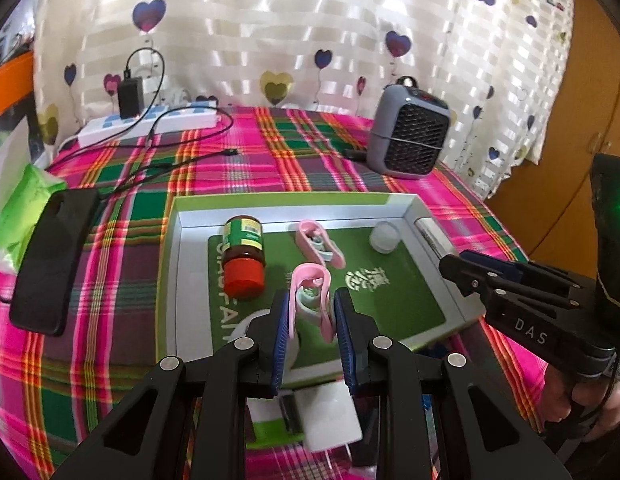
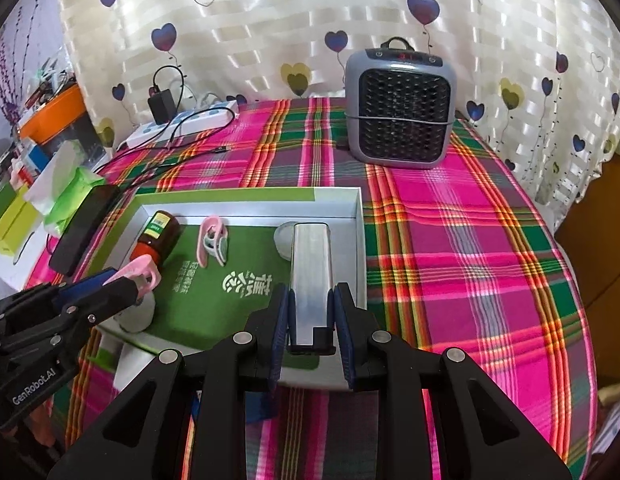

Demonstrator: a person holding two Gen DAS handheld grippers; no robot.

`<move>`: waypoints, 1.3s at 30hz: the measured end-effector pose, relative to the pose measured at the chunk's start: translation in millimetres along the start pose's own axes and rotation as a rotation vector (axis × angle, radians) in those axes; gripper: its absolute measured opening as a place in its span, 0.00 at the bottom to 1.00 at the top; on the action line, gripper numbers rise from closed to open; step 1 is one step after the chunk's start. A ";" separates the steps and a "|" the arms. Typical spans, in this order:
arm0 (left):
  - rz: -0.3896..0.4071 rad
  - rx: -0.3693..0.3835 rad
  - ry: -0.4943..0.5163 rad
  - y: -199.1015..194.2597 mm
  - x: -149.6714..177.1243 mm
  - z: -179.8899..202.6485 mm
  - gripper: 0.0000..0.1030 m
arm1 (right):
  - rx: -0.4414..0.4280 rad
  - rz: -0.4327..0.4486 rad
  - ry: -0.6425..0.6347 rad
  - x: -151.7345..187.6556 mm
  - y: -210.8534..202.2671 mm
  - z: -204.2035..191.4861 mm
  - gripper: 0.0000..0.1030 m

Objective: Organize rigid objects
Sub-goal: 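Lower the pink clip and white stick into the box and open both tools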

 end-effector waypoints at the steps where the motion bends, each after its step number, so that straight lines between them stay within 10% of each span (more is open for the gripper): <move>1: -0.004 -0.004 -0.003 2.8 -1.7 -1.5 0.21 | 0.002 -0.003 0.000 -1.7 2.2 0.0 0.23; 39: -0.074 -0.056 -0.018 40.9 -10.7 -11.0 0.21 | 0.071 -0.040 -0.021 -22.8 41.7 -3.9 0.23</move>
Point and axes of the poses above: each gripper's, at about its wrist camera, not at the fingertips, and y roughly the way its jaws point, z to its right, x to its underside, the point moved 5 cm from there along y, roughly the way its jaws point, and after that the axes turned 11 degrees about -z, right-handed, at the moved point
